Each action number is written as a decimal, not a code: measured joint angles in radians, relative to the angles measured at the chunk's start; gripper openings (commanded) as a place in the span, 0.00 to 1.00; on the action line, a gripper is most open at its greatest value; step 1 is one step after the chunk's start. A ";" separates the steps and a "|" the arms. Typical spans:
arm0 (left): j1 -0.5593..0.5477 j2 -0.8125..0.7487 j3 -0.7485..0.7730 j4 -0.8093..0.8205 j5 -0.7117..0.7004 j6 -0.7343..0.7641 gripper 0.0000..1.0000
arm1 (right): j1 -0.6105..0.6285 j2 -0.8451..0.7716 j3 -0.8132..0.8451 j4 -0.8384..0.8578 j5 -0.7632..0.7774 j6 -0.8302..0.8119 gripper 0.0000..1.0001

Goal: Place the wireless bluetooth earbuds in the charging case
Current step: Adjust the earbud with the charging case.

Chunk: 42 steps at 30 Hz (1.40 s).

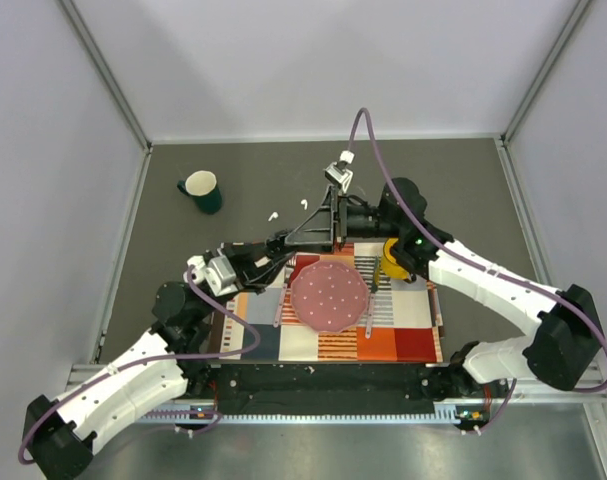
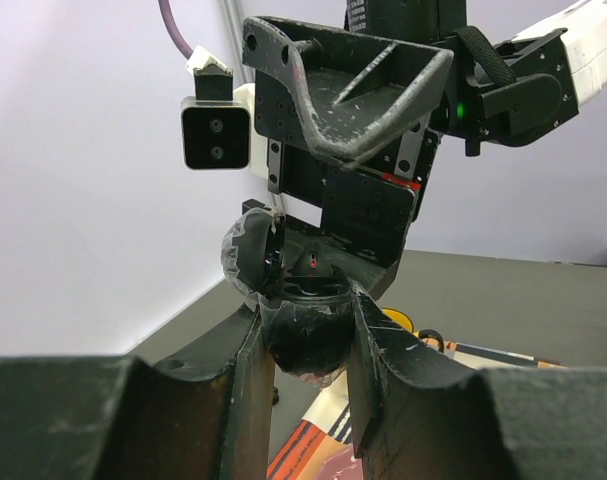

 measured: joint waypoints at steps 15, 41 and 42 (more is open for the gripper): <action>0.000 0.005 0.002 0.040 -0.008 0.002 0.00 | 0.018 0.028 0.017 -0.023 -0.020 -0.018 0.36; 0.002 0.005 0.006 0.029 -0.016 -0.004 0.00 | 0.033 0.025 0.130 -0.270 0.037 -0.206 0.39; 0.002 0.005 0.006 0.024 -0.016 -0.004 0.00 | 0.033 0.024 0.131 -0.277 0.041 -0.212 0.45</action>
